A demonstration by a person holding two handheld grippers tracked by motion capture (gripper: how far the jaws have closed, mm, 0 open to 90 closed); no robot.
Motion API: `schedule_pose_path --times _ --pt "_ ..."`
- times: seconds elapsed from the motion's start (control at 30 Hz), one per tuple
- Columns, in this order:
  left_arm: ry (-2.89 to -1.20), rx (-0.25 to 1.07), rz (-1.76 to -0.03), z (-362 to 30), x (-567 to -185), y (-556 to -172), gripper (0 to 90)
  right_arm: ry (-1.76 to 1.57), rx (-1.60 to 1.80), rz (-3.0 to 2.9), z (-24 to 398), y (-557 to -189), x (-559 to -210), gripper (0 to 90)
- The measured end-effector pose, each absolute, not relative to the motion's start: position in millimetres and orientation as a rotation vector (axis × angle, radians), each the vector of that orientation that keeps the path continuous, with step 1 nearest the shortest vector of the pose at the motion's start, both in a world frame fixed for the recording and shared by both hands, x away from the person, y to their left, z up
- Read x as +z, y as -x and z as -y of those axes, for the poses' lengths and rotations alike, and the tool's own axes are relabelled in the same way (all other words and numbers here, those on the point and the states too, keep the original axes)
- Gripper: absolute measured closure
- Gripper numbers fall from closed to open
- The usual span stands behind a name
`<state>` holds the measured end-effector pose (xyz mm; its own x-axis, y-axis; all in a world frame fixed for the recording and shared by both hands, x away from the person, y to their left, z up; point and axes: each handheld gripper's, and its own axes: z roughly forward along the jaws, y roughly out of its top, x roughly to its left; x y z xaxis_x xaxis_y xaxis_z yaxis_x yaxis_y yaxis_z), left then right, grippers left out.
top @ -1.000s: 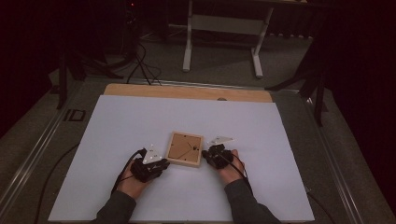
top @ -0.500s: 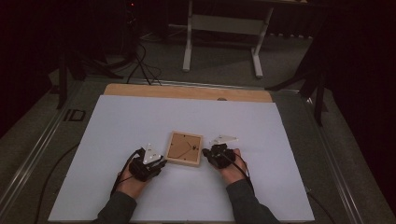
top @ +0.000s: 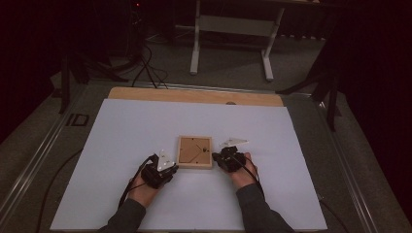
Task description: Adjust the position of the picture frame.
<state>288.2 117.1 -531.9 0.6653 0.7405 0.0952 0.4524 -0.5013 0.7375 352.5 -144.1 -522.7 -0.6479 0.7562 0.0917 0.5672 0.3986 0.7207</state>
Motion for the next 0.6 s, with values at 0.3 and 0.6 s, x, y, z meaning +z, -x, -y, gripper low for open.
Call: schedule_pose_path --times 0.3,0.6 --pt "-2.154 0.554 -0.956 -117.2 -533.6 -294.0 80.6 -1.193 1.111 -2.385 143.1 -357.8 -524.1 90.0" --pt "-2.139 0.522 -0.959 -118.1 -533.9 -295.3 80.8 -1.201 1.121 -2.378 144.3 -359.4 -524.9 90.0"
